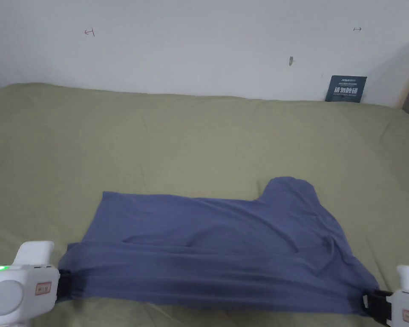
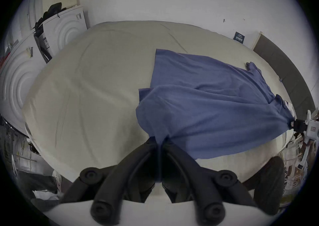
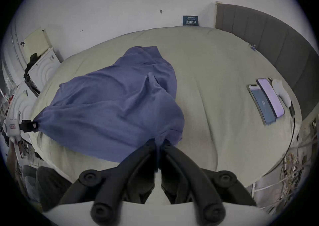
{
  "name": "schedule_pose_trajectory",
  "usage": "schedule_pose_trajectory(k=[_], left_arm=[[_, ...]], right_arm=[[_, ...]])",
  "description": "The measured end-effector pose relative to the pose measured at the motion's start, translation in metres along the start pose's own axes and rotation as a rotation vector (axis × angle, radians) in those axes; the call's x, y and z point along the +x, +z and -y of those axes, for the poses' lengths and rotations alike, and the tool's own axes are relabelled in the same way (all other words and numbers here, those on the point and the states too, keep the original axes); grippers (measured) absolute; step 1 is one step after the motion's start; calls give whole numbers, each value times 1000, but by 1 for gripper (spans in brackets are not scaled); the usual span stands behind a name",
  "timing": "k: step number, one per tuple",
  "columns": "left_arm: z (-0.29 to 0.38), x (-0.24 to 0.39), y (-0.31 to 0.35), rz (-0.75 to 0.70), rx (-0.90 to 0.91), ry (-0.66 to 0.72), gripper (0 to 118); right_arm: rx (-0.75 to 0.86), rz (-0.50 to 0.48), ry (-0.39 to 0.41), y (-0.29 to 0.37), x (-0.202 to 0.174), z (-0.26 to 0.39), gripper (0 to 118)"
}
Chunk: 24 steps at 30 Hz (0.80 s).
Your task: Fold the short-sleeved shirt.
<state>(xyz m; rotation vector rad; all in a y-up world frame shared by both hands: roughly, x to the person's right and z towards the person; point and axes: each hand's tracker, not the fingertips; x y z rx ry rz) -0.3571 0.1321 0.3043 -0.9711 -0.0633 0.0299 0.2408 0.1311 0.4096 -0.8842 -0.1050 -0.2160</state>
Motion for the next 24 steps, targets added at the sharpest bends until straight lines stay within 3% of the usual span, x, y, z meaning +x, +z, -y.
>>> schedule_pose_trajectory(k=[8, 9, 10, 11, 12, 14, 17, 18, 19, 20, 21, 24], left_arm=[[45, -13, 8, 28, -16, -8, 9], [45, -15, 7, 64, -6, -3, 28], [44, -16, 8, 94, -16, -7, 79], [41, -16, 11, 89, -8, -3, 112], [39, -16, 14, 90, 6, -12, 114], [25, -16, 26, 72, 57, -24, 114], [-4, -12, 32, 54, 104, -13, 109], [-14, -9, 30, 42, 111, -18, 95], [-25, -4, 27, 27, 121, -24, 52], [-35, 0, 22, 19, 136, -23, 17], [-47, 3, 13, 5, 146, -25, 7], [-81, 11, -18, -10, 128, -27, 7]], right_arm=[[-32, -26, -78, 8, 5, 52, 5], [-6, -38, -77, 9, 5, 52, 17], [42, -27, -71, 13, 3, 50, 66], [52, -14, -58, 16, 1, 46, 107], [38, -30, -46, 19, 2, 41, 116], [98, -59, 4, 36, -4, 25, 112], [122, -25, 61, 30, -15, 0, 109], [126, -19, 68, 28, -19, -9, 97], [131, -13, 79, 24, -24, -19, 59], [131, -7, 94, 14, -23, -27, 20], [129, -4, 108, 5, -26, -36, 0], [133, 22, 113, -21, -31, -62, 0]])
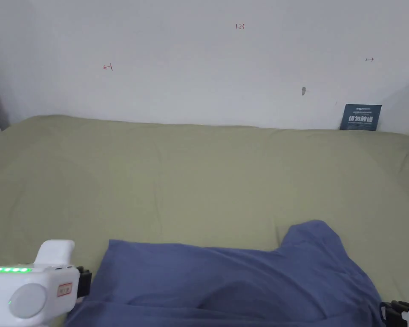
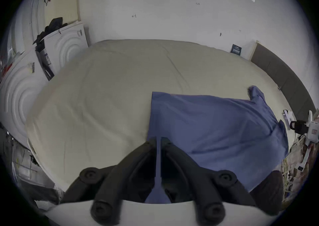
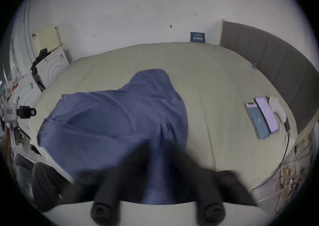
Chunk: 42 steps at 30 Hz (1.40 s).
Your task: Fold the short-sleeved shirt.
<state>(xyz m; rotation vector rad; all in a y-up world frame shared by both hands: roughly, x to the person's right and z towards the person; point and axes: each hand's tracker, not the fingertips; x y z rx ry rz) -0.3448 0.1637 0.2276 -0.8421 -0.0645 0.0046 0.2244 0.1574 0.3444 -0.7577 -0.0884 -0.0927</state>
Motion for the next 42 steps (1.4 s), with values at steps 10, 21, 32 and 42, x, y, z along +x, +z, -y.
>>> schedule_pose_trajectory(k=[10, 21, 32, 42], left_arm=[[-70, 3, -134, -69, -101, -13, 115], [-68, 23, -159, -27, -149, -44, 45], [-76, 42, -140, -36, -156, -72, 5], [-77, 36, -87, -10, -102, -65, 5]], right_arm=[[-50, 41, 4, -92, 22, -64, 0], [-117, 74, 57, -149, 28, -86, 0], [-310, 132, 85, -205, 36, -88, 109], [-147, 9, 3, -129, 40, -104, 0]])
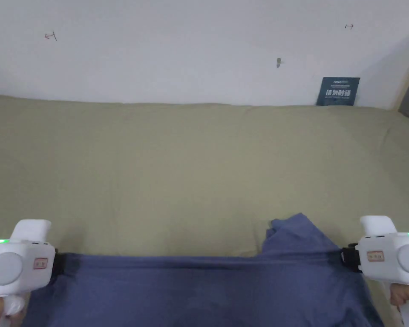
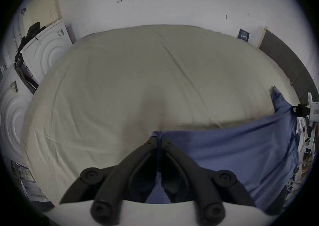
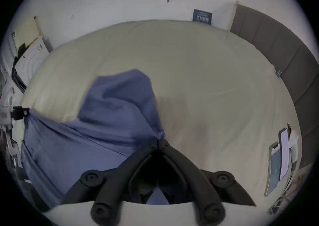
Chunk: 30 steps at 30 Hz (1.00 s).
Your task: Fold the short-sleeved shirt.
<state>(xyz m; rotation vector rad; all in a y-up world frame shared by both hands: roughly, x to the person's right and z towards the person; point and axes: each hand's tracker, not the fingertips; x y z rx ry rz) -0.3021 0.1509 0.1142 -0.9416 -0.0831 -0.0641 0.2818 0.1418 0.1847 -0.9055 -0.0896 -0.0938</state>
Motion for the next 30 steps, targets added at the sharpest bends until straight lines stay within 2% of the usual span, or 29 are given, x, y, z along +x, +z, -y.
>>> schedule_pose_trajectory(k=[8, 14, 21, 27, 28, 29, 30], left_arm=[[45, -26, 97, 58, 158, 42, 5], [116, -41, 146, 76, 227, 24, 5], [199, -48, 148, 85, 189, 3, 5], [228, -53, 121, 78, 149, -9, 7], [229, -54, 121, 78, 147, -7, 23], [231, -54, 122, 75, 144, -4, 52], [230, -58, 122, 78, 139, 4, 88]], right_arm=[[145, -57, 13, 108, -5, 40, 0], [206, -66, 55, 170, -6, 113, 0], [146, -67, 60, 176, -12, 205, 0], [85, -59, 15, 152, -8, 233, 0], [87, -54, 14, 151, -9, 234, 0], [89, -51, 13, 151, -9, 234, 1], [90, -51, 8, 152, -9, 232, 14]])
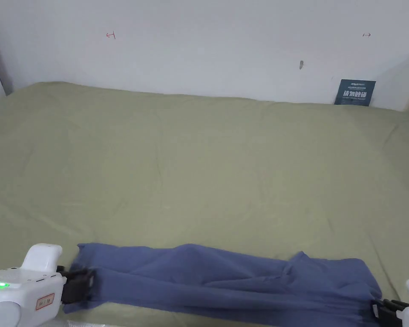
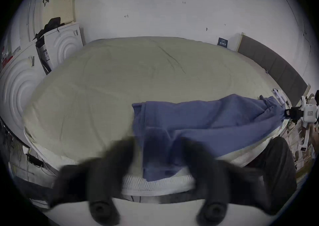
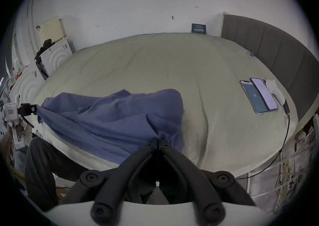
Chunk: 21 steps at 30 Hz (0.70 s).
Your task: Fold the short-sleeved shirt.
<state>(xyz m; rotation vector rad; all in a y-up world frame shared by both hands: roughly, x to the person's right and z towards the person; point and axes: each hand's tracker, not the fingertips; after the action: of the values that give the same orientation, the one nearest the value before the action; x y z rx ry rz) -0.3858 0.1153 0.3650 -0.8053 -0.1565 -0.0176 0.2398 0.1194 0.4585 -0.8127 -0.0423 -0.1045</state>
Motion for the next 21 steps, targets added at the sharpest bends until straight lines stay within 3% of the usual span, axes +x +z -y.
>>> schedule_pose_trajectory(k=[1, 2, 3, 4, 7, 8, 9, 10, 11, 12, 14, 16, 21], left_arm=[[-1, -2, 1, 0, -10, 12, 114], [-4, -3, 6, -11, 0, 29, 113], [-8, 0, 13, -21, 8, 39, 113], [-13, 0, 20, -23, 17, 58, 113], [-29, 5, 42, -53, 61, 126, 110], [-33, 6, 48, -51, 76, 152, 100], [-35, 6, 53, -42, 97, 156, 75], [-38, 10, 58, -51, 107, 150, 19], [-37, 13, 59, -66, 116, 135, 0], [-36, 14, 58, -83, 134, 132, 0], [-39, 10, 57, -86, 122, 145, 0], [-35, 4, 55, -63, 107, 181, 0], [-44, -27, 36, 59, -18, 252, 0]], right_arm=[[2, 0, -19, 2, -1, -3, 60], [3, 6, -32, 5, -1, -6, 102], [-3, 1, -38, 6, -1, -9, 116], [124, 44, -72, 29, -3, -12, 109], [81, -7, -56, 57, -21, -27, 114], [116, -17, -52, 35, -25, -30, 115], [134, -17, -42, 36, -33, -32, 109], [133, -14, -29, 41, -44, -34, 76], [152, -3, -14, 44, -54, -35, 25], [209, 19, 1, 54, -62, -33, 0], [332, 135, 16, 59, -81, -23, 0], [321, 84, 26, 59, -95, -19, 0], [365, 98, 54, 63, -124, -15, 0]])
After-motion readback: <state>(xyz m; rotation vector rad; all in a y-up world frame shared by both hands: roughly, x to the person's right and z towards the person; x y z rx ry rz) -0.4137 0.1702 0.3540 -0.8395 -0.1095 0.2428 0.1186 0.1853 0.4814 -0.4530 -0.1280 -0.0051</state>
